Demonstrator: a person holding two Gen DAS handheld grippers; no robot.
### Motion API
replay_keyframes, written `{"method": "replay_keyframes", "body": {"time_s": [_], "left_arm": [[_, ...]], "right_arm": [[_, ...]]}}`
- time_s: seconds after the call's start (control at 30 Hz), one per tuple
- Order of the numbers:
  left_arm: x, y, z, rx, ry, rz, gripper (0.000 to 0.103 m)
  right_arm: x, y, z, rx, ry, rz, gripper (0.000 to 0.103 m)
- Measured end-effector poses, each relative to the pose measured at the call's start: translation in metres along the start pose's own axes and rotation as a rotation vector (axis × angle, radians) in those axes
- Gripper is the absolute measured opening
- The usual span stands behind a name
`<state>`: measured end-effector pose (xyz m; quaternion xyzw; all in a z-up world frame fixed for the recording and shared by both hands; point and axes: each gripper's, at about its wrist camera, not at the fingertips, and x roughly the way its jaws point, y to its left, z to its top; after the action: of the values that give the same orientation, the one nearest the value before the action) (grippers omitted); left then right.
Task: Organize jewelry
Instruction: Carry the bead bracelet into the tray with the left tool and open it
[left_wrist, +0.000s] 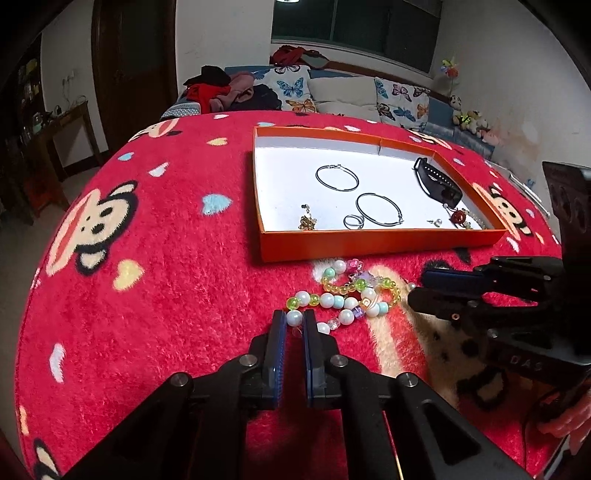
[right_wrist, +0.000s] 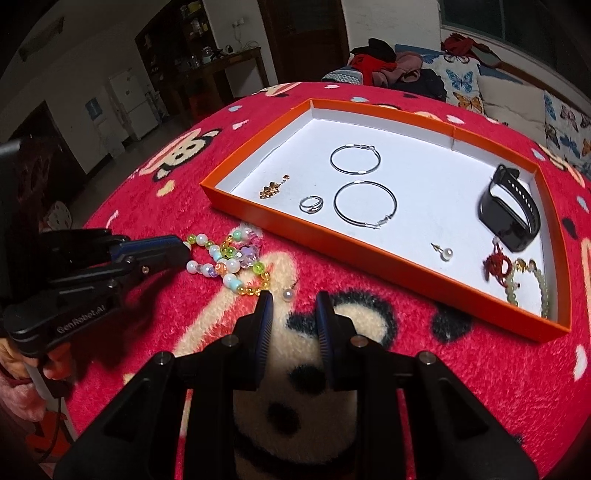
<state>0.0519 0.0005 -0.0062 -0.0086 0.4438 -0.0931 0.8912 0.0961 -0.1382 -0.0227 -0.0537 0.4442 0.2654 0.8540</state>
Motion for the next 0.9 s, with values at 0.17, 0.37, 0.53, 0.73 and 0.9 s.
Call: {"method": "replay_keyframes", "body": {"time_s": [0.17, 0.37, 0.53, 0.73, 0.9], "left_arm": [[-0.005, 0.0, -0.001, 0.007, -0.013, -0.012, 0.008], [-0.017, 0.0, -0.001, 0.012, -0.033, -0.024, 0.008], [-0.035, 0.001, 0.007, 0.002, -0.068, -0.061, 0.008], [-0.069, -0.001, 0.033, 0.02, -0.144, -0.101, 0.008], [-0.093, -0.003, 0.06, 0.051, -0.206, -0.106, 0.008]], "right_arm": [[0.005, 0.01, 0.003, -0.061, 0.003, -0.043, 0.016], [0.003, 0.013, 0.003, -0.067, -0.003, -0.059, 0.008], [-0.011, 0.009, 0.002, -0.026, -0.027, -0.027, 0.008], [-0.034, 0.0, 0.006, 0.024, -0.07, -0.013, 0.009], [-0.049, -0.011, 0.013, 0.055, -0.114, -0.022, 0.009]]}}
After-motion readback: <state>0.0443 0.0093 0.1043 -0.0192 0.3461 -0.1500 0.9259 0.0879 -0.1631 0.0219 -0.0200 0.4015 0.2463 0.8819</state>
